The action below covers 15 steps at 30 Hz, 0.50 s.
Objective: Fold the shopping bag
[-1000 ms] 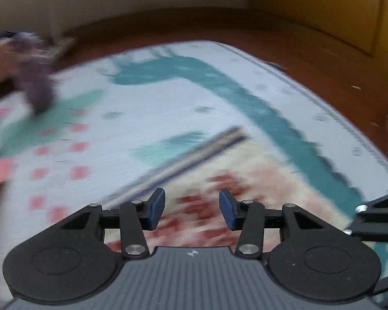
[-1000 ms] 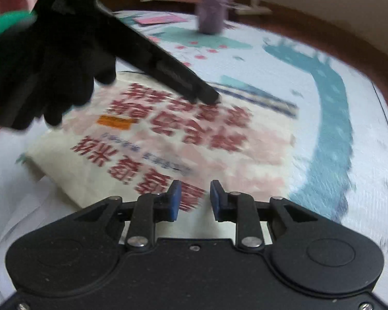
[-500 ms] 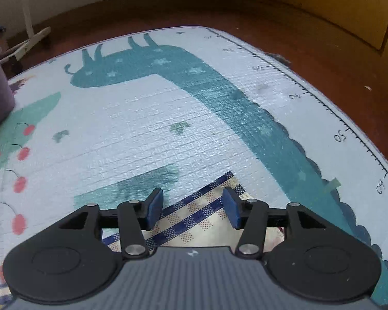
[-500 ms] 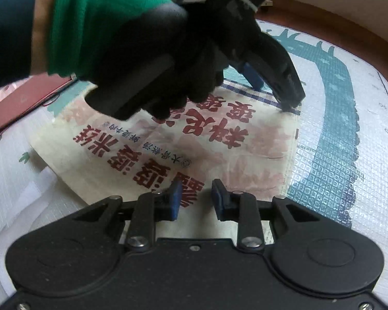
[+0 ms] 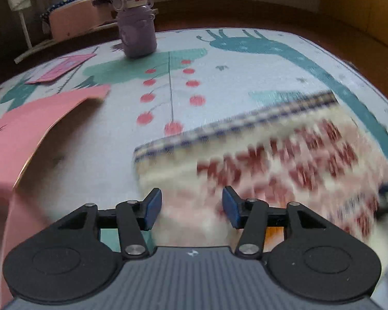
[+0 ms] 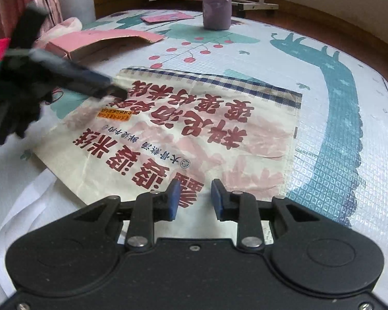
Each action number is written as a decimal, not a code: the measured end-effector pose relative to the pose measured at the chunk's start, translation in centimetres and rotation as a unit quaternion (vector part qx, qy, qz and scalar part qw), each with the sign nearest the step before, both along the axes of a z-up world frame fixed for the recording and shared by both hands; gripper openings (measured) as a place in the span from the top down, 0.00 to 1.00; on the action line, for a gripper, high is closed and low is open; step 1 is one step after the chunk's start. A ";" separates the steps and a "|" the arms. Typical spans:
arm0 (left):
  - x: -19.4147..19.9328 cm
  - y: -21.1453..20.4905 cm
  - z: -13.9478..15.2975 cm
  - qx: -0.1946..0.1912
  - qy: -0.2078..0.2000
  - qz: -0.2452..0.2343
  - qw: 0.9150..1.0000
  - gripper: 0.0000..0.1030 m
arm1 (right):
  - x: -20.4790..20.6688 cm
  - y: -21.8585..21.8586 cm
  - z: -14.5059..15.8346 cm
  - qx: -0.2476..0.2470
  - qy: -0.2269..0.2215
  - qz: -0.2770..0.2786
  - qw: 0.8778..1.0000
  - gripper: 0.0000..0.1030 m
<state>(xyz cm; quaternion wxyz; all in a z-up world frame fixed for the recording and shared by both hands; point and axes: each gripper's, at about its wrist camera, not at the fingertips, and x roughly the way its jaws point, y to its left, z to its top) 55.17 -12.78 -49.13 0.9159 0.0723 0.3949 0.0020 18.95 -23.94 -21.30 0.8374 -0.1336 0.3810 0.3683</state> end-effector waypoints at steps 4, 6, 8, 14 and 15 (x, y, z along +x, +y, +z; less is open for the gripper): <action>-6.0 0.6 2.8 -0.001 -0.009 0.026 1.000 0.50 | 1.0 -0.7 0.0 -0.034 -0.022 -0.042 0.998 0.48; -8.7 1.3 4.4 -0.034 0.006 0.045 0.998 0.50 | 1.5 -1.3 0.2 -0.043 -0.027 -0.067 0.996 0.50; -11.9 2.6 7.6 -0.066 0.024 0.054 0.996 0.49 | 1.4 -1.7 0.8 -0.044 -0.041 -0.079 0.995 0.68; -21.2 7.8 13.6 -0.166 0.029 0.093 0.981 0.46 | -1.9 -1.9 4.6 0.025 -0.090 -0.013 0.996 0.69; -21.8 8.4 14.0 -0.191 0.027 0.106 0.975 0.46 | -3.1 -1.5 4.9 0.034 -0.095 0.019 0.995 0.69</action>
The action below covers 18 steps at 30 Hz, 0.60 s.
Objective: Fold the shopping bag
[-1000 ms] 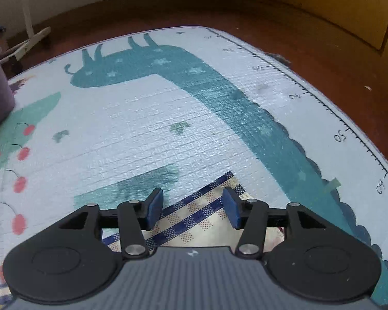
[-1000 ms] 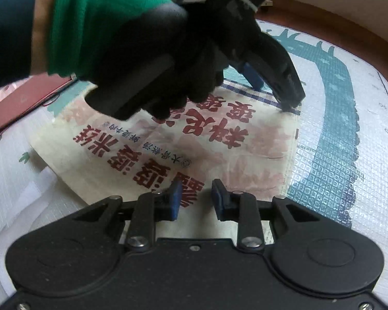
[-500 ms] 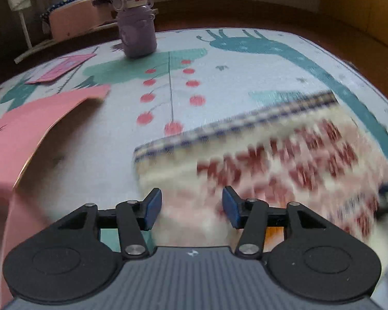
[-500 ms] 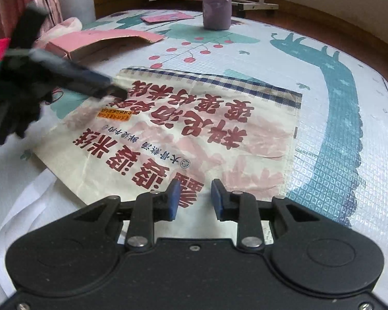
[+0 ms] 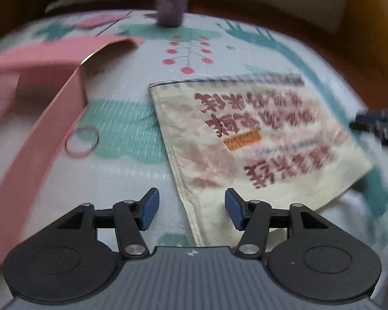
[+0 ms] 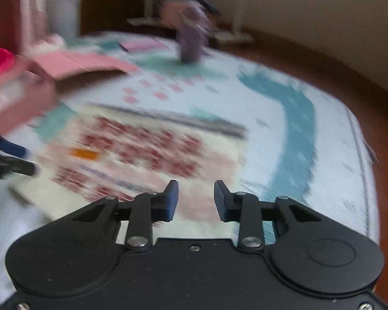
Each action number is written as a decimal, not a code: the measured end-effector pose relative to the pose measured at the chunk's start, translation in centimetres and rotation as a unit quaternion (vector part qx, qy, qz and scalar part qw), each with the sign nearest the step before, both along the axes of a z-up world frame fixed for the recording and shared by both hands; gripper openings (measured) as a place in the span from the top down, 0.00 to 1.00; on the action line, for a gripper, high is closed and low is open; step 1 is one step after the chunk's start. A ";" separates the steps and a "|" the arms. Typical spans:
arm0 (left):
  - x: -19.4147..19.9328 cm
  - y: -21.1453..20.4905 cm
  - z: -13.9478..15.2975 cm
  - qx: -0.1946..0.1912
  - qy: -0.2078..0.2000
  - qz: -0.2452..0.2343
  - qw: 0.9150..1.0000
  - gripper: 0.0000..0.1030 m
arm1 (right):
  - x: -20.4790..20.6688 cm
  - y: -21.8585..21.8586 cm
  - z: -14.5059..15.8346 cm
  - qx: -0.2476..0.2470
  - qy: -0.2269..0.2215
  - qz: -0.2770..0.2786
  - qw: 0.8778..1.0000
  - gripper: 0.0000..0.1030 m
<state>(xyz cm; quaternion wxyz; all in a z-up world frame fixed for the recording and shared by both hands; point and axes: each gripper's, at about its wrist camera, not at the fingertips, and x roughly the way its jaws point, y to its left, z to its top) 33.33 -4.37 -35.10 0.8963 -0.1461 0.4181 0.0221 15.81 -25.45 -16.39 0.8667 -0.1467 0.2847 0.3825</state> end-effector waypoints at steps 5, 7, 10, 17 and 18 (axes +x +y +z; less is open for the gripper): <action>-1.6 2.9 0.6 -0.148 -0.013 0.101 0.984 0.46 | -2.7 2.5 -1.6 -0.046 0.001 0.085 0.995 0.69; -2.0 3.9 0.7 -0.191 -0.019 0.131 0.973 0.46 | -2.6 3.0 -2.3 -0.053 0.012 0.089 0.995 0.69; -2.4 4.8 0.6 -0.224 -0.020 0.141 0.964 0.46 | -2.1 3.4 -3.2 -0.071 0.030 0.085 0.993 0.69; -4.4 6.2 0.7 -0.258 -0.021 0.116 0.959 0.47 | -0.7 3.1 -4.7 -0.072 0.069 0.061 0.993 0.69; -4.7 6.6 0.6 -0.268 -0.028 0.103 0.958 0.54 | -0.6 3.0 -4.9 -0.067 0.072 0.059 0.993 0.69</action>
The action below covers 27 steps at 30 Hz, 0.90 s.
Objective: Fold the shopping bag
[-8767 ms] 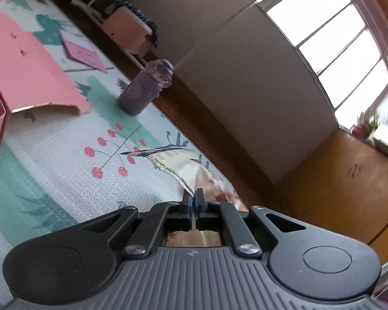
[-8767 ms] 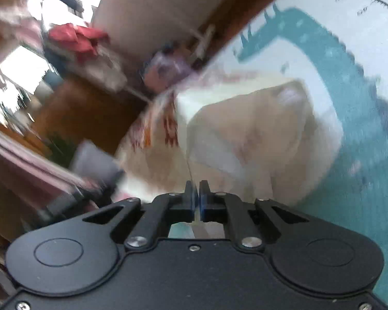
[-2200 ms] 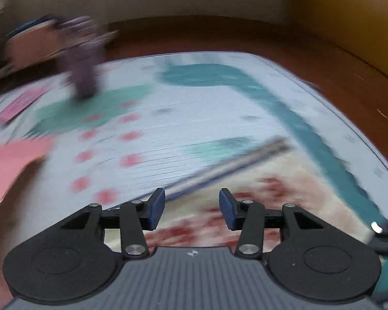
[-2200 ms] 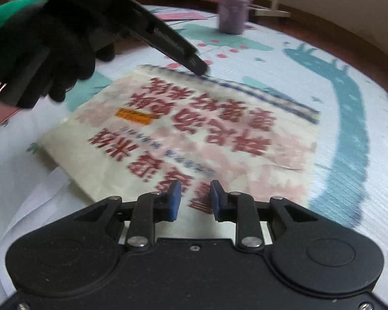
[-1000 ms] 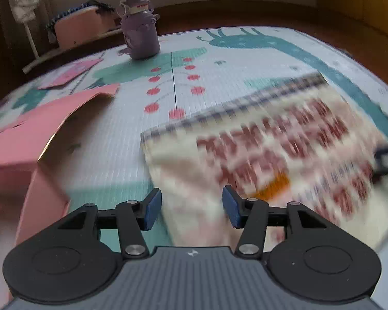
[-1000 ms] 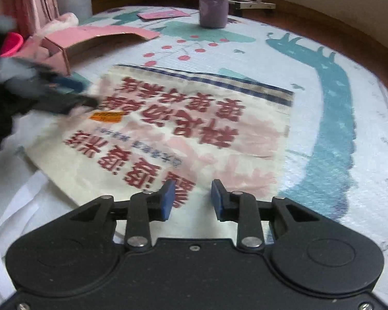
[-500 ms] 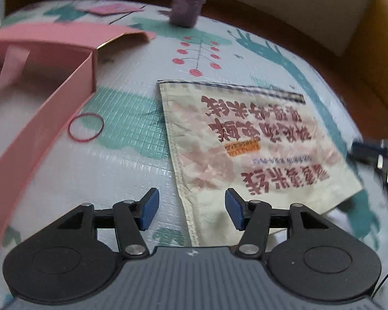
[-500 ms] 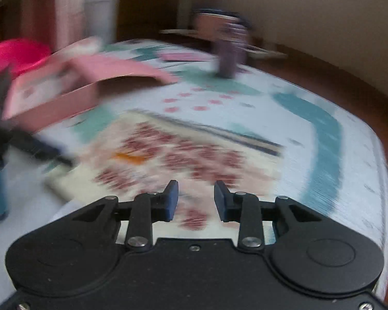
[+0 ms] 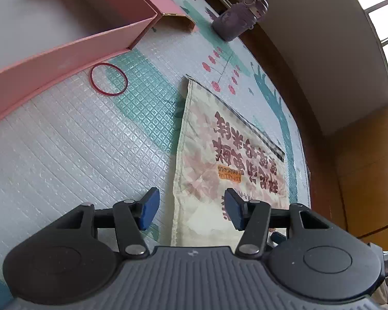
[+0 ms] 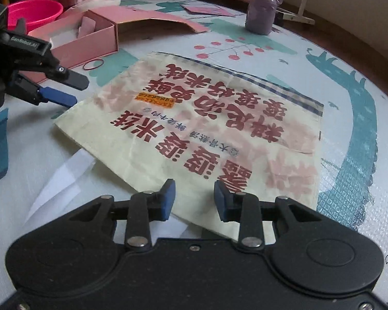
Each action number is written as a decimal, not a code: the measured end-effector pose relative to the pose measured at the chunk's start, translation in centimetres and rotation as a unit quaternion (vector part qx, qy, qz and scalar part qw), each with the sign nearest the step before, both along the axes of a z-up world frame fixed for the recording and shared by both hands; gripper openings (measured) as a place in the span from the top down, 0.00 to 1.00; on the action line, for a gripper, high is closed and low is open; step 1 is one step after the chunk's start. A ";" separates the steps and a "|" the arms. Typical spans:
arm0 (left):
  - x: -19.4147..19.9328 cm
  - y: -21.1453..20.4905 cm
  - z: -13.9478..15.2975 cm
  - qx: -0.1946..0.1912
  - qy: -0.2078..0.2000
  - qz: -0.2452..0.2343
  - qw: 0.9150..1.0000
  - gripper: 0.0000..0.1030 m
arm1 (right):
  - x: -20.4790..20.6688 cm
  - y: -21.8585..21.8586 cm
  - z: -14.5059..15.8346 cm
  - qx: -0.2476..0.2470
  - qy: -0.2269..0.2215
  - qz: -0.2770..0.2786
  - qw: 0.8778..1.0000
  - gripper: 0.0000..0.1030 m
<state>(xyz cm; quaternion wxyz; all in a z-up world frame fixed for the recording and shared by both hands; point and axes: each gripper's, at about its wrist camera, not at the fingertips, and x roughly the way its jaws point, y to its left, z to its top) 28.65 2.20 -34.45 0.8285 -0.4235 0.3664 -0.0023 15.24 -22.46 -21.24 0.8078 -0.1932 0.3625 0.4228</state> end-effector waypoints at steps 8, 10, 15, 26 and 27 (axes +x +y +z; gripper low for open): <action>-2.5 -1.4 0.4 0.007 -0.033 -0.040 0.999 0.91 | -0.8 0.3 -0.2 0.007 -0.003 -0.003 1.000 0.69; -3.4 -1.3 1.5 0.001 -0.057 -0.036 0.998 0.93 | -1.1 0.4 0.0 -0.007 -0.016 -0.007 1.000 0.69; -5.6 -1.2 4.7 -0.027 -0.103 -0.070 0.992 0.93 | -1.9 -1.2 2.0 0.005 -0.036 -0.028 0.999 0.69; -12.0 -3.3 9.0 -0.059 -0.149 -0.128 0.979 0.93 | -7.9 1.4 4.1 -0.016 -0.139 0.029 0.990 0.37; -12.5 -3.8 9.6 -0.058 -0.153 -0.136 0.977 0.93 | -7.9 2.0 3.3 -0.042 -0.150 0.030 0.987 0.37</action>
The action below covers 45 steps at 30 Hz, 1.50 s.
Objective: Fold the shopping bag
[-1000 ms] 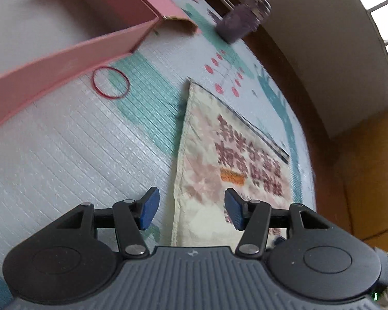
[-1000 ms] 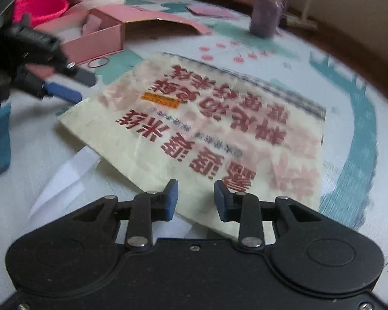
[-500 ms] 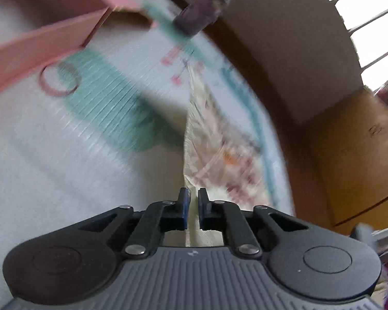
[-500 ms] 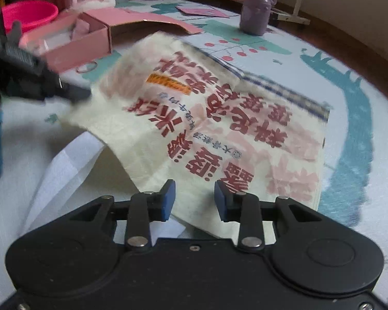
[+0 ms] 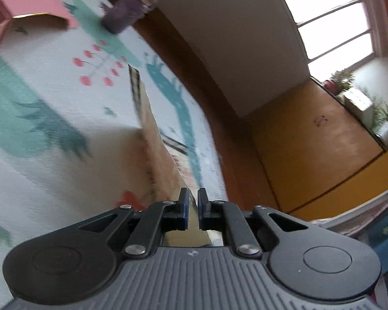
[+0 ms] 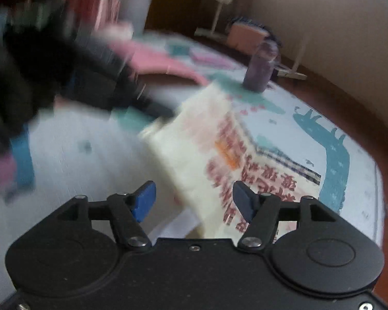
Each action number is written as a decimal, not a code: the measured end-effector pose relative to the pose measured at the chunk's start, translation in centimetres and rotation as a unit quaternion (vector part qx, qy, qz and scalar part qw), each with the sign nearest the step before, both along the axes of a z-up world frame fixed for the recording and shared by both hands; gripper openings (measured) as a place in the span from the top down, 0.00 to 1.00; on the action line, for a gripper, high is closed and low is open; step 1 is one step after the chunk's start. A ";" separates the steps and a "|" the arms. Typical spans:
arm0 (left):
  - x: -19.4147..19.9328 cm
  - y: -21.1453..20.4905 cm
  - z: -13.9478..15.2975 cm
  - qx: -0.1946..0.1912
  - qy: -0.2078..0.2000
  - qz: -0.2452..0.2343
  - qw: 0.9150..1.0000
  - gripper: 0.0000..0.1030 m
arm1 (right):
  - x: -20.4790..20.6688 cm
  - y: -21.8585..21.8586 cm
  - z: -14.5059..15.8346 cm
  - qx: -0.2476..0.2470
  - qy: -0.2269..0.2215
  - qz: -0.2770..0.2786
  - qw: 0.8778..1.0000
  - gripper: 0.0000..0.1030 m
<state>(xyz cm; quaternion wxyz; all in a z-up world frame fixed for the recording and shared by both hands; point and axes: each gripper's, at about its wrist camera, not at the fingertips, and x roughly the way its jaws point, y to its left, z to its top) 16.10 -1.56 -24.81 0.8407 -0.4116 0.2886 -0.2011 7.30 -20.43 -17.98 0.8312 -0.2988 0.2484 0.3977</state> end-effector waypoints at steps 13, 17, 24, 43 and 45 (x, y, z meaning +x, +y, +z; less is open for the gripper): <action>-5.0 4.0 4.5 0.028 -0.063 0.015 0.998 0.85 | 4.7 -4.1 0.0 0.171 0.170 -0.036 0.970 0.97; -7.9 7.6 5.9 0.018 -0.069 0.063 0.995 0.30 | 6.6 -5.5 -1.3 0.276 0.315 -0.042 0.907 0.97; -7.6 3.4 6.9 0.201 -0.042 0.053 0.977 0.68 | 8.9 -10.1 -5.4 0.359 0.458 -0.201 0.788 0.97; -1.8 -6.2 3.3 0.437 0.008 -0.137 0.889 0.68 | 9.6 -9.0 -9.4 0.323 0.557 -0.188 0.741 0.98; -2.1 -6.4 2.9 0.461 -0.011 -0.137 0.877 0.67 | 9.4 -10.0 -8.0 0.307 0.522 -0.209 0.768 0.96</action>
